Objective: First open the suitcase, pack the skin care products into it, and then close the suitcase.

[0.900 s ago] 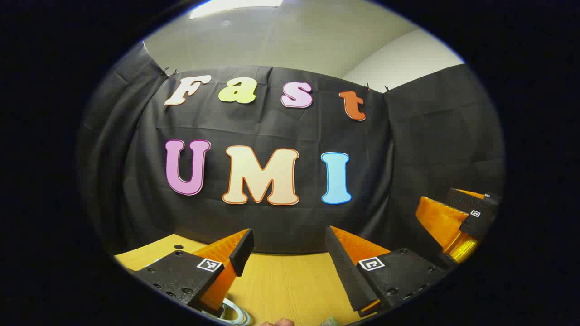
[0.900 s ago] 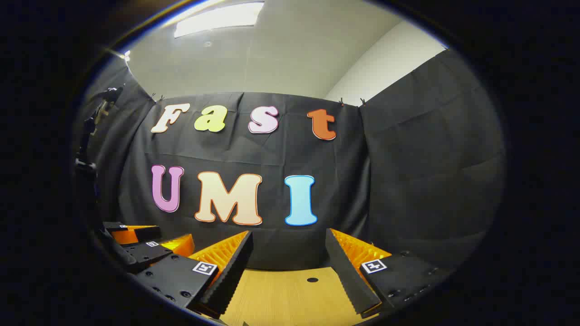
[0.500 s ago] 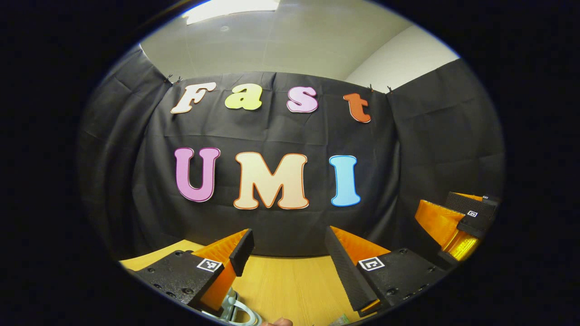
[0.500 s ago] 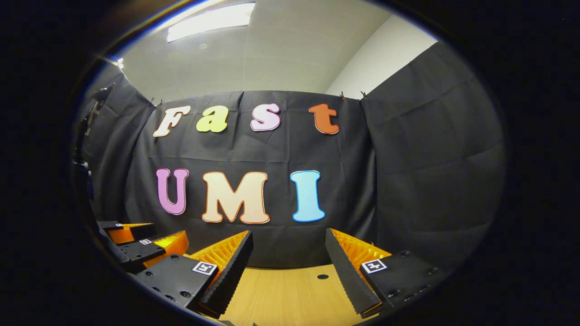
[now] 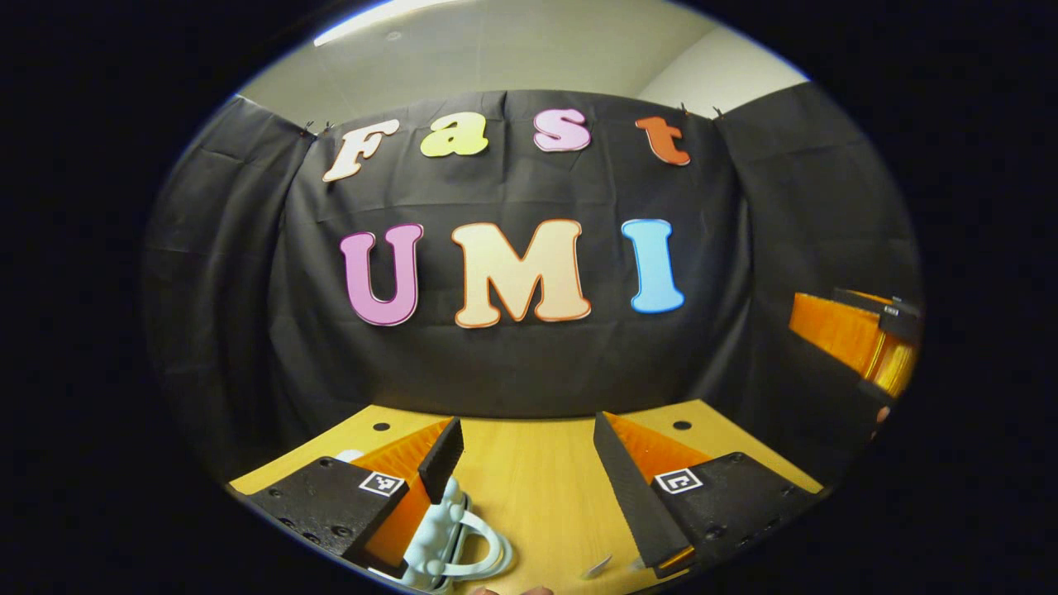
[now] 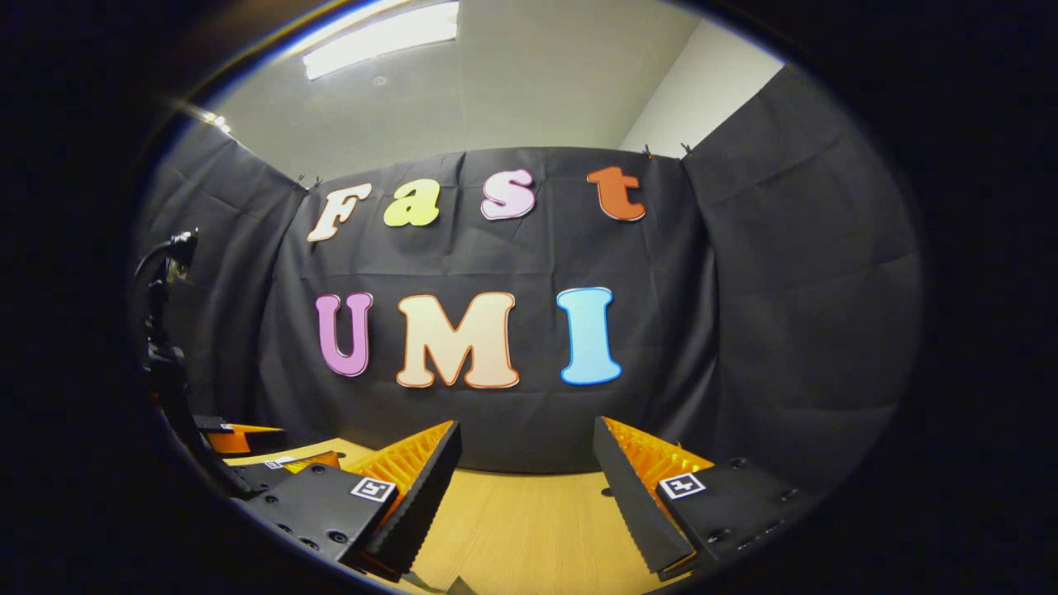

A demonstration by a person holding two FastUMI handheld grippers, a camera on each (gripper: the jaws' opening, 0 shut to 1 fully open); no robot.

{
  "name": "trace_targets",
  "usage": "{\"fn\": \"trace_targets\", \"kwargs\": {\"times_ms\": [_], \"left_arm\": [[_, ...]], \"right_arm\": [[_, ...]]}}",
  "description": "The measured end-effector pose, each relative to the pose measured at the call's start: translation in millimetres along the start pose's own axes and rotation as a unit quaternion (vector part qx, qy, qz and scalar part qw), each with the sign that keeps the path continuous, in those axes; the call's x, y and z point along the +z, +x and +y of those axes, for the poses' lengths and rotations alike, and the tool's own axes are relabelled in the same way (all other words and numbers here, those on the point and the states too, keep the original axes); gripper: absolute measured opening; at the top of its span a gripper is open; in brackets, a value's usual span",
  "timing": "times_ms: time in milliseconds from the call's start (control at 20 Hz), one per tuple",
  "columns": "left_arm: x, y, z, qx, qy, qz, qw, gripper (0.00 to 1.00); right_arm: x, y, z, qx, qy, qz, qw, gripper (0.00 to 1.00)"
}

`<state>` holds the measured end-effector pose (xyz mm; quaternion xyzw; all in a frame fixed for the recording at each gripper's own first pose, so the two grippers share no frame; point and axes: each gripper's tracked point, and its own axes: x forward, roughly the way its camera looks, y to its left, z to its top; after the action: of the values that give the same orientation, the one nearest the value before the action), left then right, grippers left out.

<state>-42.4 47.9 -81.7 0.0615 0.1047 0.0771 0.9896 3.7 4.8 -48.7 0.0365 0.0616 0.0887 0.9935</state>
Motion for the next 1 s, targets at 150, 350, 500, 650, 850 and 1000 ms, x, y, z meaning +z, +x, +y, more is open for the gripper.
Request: {"fn": "trace_targets", "kwargs": {"times_ms": [150, 350, 500, 650, 850, 1000], "left_arm": [[-39.6, 2.7, 4.1, -0.008, -0.025, 0.047, 0.999, 0.95], [-104.9, 9.9, 19.8, -0.008, -0.029, 0.138, 0.990, 0.96], [-143.9, 11.0, 12.8, -0.028, -0.049, 0.200, 0.978, 0.94], [-166.8, 14.9, 7.3, -0.037, -0.053, 0.243, 0.968, 0.95], [-191.1, 19.4, 9.5, -0.029, -0.049, 0.289, 0.956, 0.94], [-216.7, 24.3, 4.8, -0.033, -0.070, 0.330, 0.941, 0.95]], "right_arm": [[-2.8, 3.4, -11.7, -0.027, -0.017, 0.000, 0.999, 0.99], [-9.0, 4.2, -8.9, -0.058, -0.010, 0.005, 0.998, 0.99], [-12.5, 3.9, -10.3, -0.066, -0.030, 0.017, 0.997, 0.98], [-13.5, 3.9, -14.2, -0.076, -0.034, 0.022, 0.996, 0.99], [-15.9, 5.2, -19.1, -0.080, -0.045, 0.030, 0.995, 0.99], [-15.2, 5.8, -20.0, -0.078, -0.047, 0.029, 0.995, 0.99]]}}
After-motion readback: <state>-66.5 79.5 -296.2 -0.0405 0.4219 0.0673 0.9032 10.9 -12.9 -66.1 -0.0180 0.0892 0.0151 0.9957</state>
